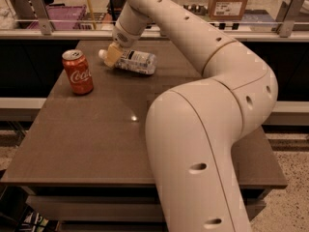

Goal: Knock blue plastic bottle over

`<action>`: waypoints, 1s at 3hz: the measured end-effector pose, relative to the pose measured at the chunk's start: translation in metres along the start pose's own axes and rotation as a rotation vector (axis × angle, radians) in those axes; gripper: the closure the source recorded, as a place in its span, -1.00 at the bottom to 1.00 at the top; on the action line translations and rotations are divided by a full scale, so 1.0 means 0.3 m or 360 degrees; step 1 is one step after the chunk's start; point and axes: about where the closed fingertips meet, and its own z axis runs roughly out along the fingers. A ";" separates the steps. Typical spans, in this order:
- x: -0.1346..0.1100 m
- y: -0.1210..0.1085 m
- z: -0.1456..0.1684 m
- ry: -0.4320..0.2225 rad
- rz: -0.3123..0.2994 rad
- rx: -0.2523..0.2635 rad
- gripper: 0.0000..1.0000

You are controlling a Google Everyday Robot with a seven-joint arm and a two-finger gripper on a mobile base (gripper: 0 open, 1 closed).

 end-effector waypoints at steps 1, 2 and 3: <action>0.001 0.004 0.013 0.0005 -0.0001 -0.0008 -0.91; 0.002 0.007 0.021 0.0008 -0.0001 -0.0013 -1.00; 0.002 0.007 0.021 0.0008 -0.0001 -0.0013 -1.00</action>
Offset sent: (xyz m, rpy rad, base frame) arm -0.0002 0.0018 -0.0031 -0.0015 0.0042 0.0024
